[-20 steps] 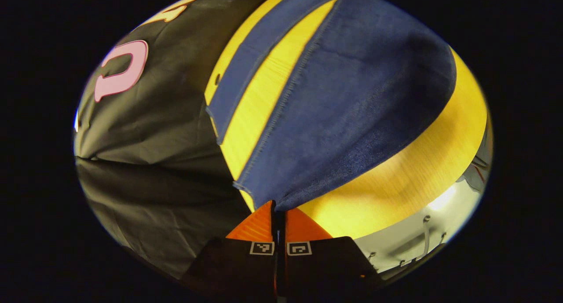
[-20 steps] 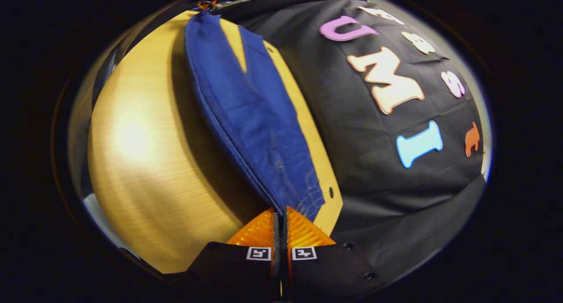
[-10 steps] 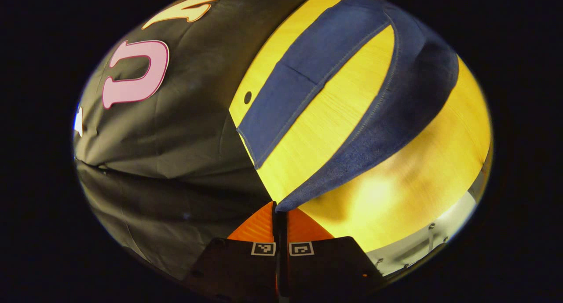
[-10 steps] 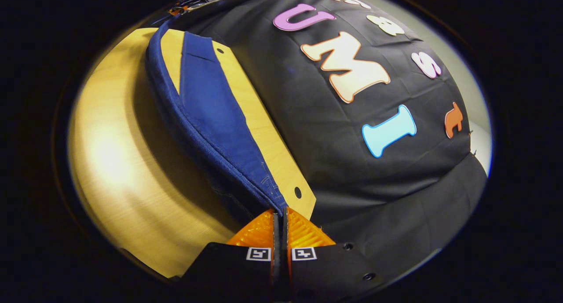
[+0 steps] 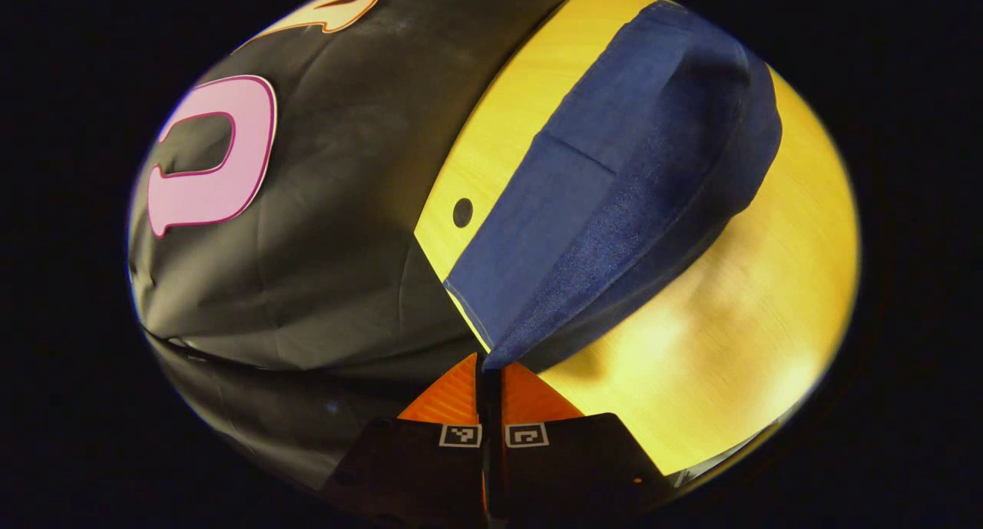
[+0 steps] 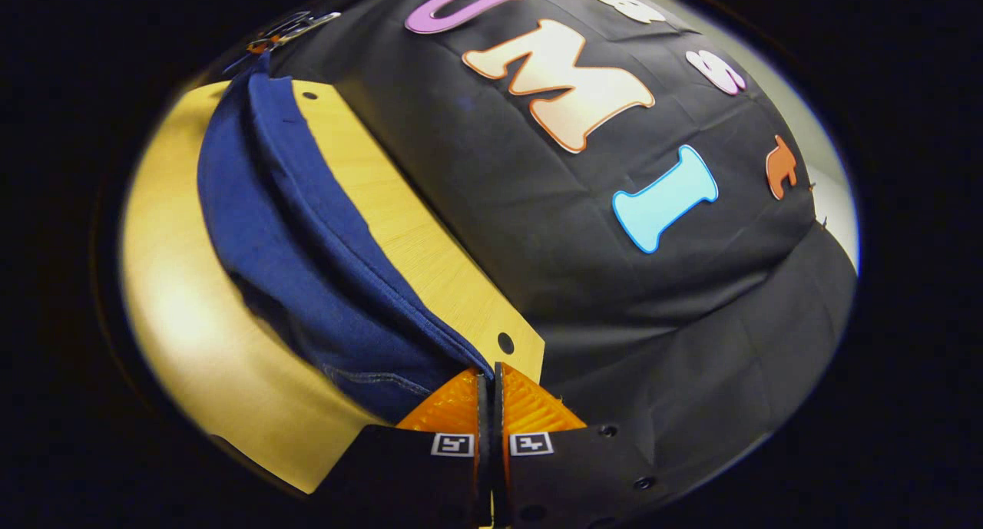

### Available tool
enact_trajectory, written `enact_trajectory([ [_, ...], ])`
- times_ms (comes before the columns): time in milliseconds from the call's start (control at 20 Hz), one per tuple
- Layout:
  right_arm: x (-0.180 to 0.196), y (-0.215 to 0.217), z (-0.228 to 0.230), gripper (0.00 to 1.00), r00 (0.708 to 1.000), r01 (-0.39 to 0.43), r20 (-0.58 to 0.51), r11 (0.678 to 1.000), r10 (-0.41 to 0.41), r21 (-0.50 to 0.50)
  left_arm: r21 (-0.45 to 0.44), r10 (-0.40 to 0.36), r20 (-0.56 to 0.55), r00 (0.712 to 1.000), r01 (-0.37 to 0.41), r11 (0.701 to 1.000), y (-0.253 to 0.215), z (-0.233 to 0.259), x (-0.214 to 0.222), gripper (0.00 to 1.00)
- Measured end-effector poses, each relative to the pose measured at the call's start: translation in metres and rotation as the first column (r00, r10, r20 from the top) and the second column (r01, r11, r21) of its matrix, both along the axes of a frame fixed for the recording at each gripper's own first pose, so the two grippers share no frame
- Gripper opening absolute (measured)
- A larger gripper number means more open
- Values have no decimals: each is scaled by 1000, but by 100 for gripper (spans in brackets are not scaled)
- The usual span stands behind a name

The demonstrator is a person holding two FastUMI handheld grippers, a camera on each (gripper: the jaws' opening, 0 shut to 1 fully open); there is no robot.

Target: Grasp the waist and the cuffs of the jeans and fold them to make the two legs overlap; first hold the waist and fold one-third of the jeans toward the cuffs, then hold the cuffs and fold the remaining one-third in the same direction to finish folding.

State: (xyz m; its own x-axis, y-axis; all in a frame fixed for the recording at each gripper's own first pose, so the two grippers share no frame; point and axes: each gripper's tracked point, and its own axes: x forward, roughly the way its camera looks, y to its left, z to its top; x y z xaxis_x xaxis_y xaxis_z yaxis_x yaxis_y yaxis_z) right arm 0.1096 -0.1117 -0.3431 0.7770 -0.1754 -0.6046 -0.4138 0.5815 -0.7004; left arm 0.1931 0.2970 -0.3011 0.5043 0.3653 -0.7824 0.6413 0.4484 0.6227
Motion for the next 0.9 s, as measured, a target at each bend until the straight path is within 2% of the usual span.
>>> enact_trajectory([
  [200,36,5,-25,2,998,50,25,999,-50,3,-61,16,10,1000,-15,998,0,-36,48,0],
  [350,59,1,-47,2,995,97,28,995,-97,14,-76,-29,-24,999,27,997,-4,-69,75,0],
  [550,77,1,-105,2,991,132,-37,991,-132,-4,-74,-85,-66,994,80,994,-16,-114,94,0],
  [650,81,-2,-124,4,988,142,-62,990,-143,-19,-88,-82,-63,995,77,993,-22,-126,94,0],
  [750,83,-12,-131,10,985,164,-54,985,-167,-50,-132,-61,-70,996,52,990,-19,-141,91,0],
  [800,84,-17,-127,28,983,177,-47,982,-180,-59,-134,-55,-50,997,47,990,-19,-137,91,0],
  [900,87,-29,-120,63,978,207,-33,978,-208,-41,-133,-59,42,997,64,989,-16,-116,103,67],
])
